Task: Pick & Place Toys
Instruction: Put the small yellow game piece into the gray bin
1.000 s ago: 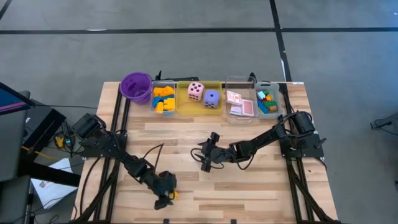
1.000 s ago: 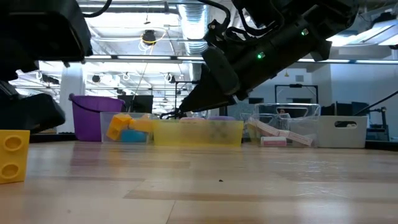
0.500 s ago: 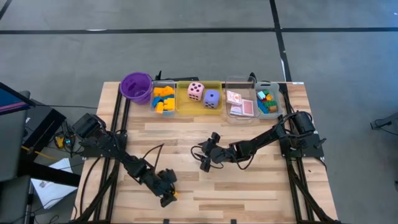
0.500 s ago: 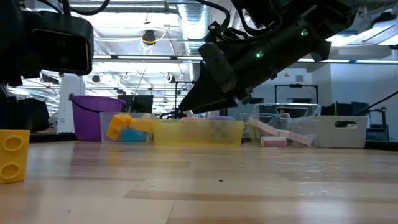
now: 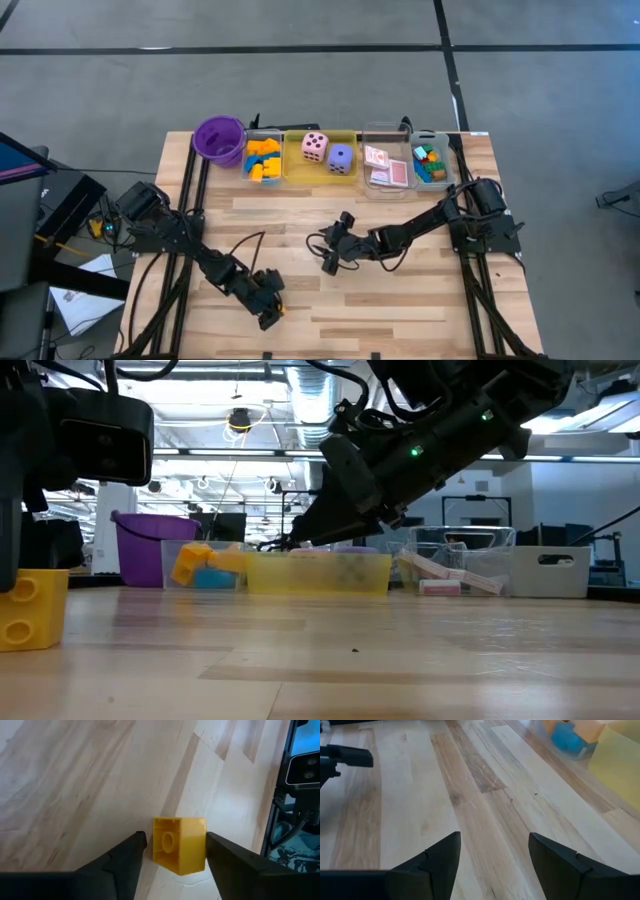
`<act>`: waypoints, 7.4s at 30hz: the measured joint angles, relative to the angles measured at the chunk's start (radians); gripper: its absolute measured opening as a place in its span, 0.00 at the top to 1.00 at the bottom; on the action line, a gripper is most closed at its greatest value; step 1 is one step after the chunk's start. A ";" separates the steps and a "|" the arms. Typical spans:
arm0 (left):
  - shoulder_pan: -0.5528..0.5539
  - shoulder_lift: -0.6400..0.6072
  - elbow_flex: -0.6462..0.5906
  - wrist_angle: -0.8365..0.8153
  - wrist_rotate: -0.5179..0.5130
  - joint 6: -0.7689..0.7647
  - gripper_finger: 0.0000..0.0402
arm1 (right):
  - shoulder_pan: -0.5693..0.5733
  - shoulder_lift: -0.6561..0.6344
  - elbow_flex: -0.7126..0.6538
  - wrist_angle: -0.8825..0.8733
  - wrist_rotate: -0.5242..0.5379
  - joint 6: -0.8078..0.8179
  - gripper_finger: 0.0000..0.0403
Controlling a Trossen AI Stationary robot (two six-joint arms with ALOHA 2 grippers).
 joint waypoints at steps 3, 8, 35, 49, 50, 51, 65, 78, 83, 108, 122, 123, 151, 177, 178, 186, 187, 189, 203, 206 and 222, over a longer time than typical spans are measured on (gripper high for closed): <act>0.000 0.000 -0.001 -0.002 0.009 0.016 0.51 | 0.000 0.000 0.000 -0.001 0.000 0.000 0.44; 0.001 0.001 -0.003 -0.005 0.019 0.105 0.57 | 0.000 0.000 0.000 -0.005 0.000 0.000 0.44; 0.118 -0.370 -0.031 -0.070 -0.297 0.535 0.76 | 0.127 0.000 0.000 0.261 0.000 -0.473 0.49; 0.225 -0.643 -0.177 0.230 -0.302 0.499 0.76 | 0.149 0.000 0.130 0.336 0.191 -0.914 0.45; 0.228 -0.654 -0.187 0.246 -0.301 0.499 0.76 | 0.141 0.000 0.145 0.333 0.191 -0.910 0.43; 0.229 -0.664 -0.193 0.249 -0.302 0.500 0.76 | 0.135 0.000 0.156 0.330 0.191 -0.901 0.41; 0.259 -0.658 -0.200 0.279 -0.298 0.515 0.76 | 0.105 0.000 0.193 0.326 0.184 -0.891 0.28; 0.304 -0.574 -0.200 0.379 -0.259 0.518 0.76 | 0.105 0.000 0.193 0.326 0.184 -0.891 0.28; 0.318 -0.552 -0.200 0.417 -0.220 0.518 0.76 | 0.105 0.000 0.193 0.325 0.183 -0.890 0.29; 0.331 -0.552 -0.200 0.418 -0.182 0.518 0.76 | 0.105 0.000 0.193 0.318 0.183 -0.882 0.40; 0.331 -0.552 -0.200 0.415 -0.155 0.515 0.73 | 0.105 0.000 0.194 0.305 0.183 -0.883 0.66; 0.331 -0.552 -0.200 0.416 -0.149 0.515 0.72 | 0.105 0.000 0.194 0.305 0.183 -0.883 0.64; 0.300 -0.909 -0.231 -0.123 -0.160 0.717 0.76 | 0.082 -0.005 0.193 0.116 0.394 -0.710 0.94; 0.237 0.037 -0.085 0.589 0.064 0.854 0.25 | 0.128 -0.285 0.193 -0.679 0.426 0.087 0.30; 0.232 0.050 -0.055 0.561 0.064 0.862 0.25 | 0.124 -0.282 0.193 -0.678 0.426 0.087 0.30; 0.185 0.082 0.092 0.387 0.064 1.055 0.26 | 0.132 -0.277 0.192 -0.702 0.420 0.086 0.30; 0.182 0.082 0.095 0.390 0.064 1.091 0.26 | 0.135 -0.277 0.192 -0.702 0.420 0.082 0.30; 0.176 0.082 0.095 0.400 0.065 1.158 0.26 | 0.143 -0.277 0.192 -0.704 0.420 0.077 0.30; 0.217 0.098 0.095 0.430 0.166 1.277 0.26 | 0.139 -0.277 0.192 -0.711 0.420 0.113 0.30; 0.224 0.130 0.095 0.460 0.202 1.280 0.26 | 0.139 -0.277 0.192 -0.710 0.420 0.124 0.30; 0.232 0.388 0.094 0.847 0.307 1.281 0.26 | 0.167 -0.277 0.192 -0.715 0.421 0.176 0.30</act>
